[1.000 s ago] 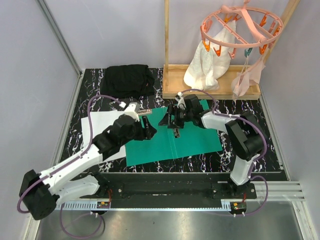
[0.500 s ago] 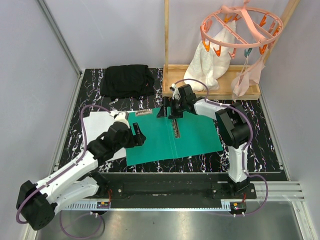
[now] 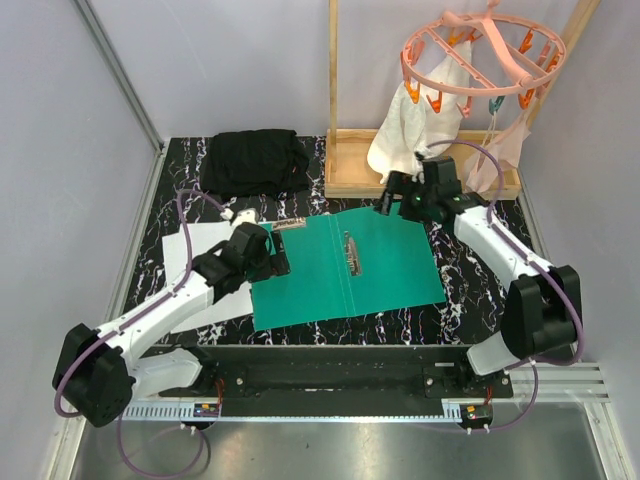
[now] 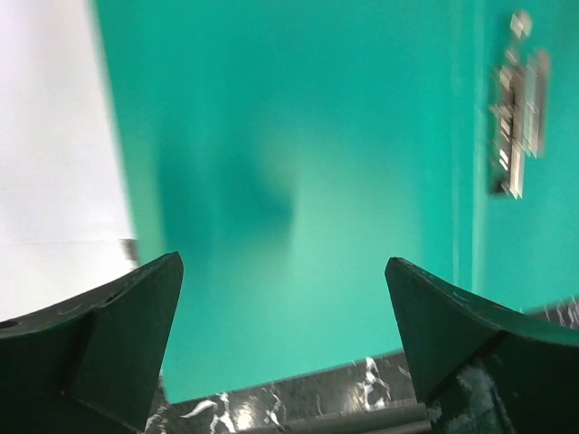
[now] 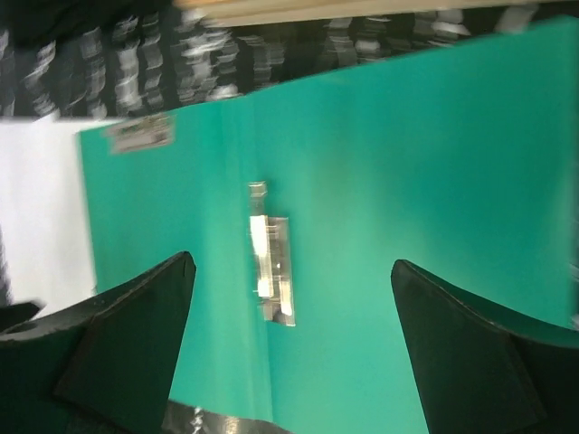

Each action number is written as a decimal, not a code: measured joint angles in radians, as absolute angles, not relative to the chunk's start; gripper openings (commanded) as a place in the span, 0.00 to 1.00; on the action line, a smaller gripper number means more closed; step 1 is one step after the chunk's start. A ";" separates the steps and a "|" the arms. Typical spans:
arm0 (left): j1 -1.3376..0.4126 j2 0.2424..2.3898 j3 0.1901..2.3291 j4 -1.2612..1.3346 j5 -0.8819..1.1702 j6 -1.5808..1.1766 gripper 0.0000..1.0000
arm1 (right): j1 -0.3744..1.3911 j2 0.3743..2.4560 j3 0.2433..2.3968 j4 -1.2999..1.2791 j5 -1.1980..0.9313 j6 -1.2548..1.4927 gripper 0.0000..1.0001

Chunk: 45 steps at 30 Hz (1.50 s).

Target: Put the files into the folder

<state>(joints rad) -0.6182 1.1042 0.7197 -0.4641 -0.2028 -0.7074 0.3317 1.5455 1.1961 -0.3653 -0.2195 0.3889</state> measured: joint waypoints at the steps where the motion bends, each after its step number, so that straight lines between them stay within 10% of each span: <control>1: -0.607 1.113 0.731 -0.479 -0.220 -0.710 0.99 | 0.301 1.523 1.170 -0.368 -0.205 0.399 1.00; 29: -0.438 1.318 0.665 -0.358 -0.260 -0.860 0.99 | 0.076 1.385 0.616 -0.146 -0.157 0.771 1.00; 45: -0.216 1.161 0.674 -0.371 -0.147 -0.839 0.99 | 0.194 1.219 0.723 -0.352 -0.081 0.628 1.00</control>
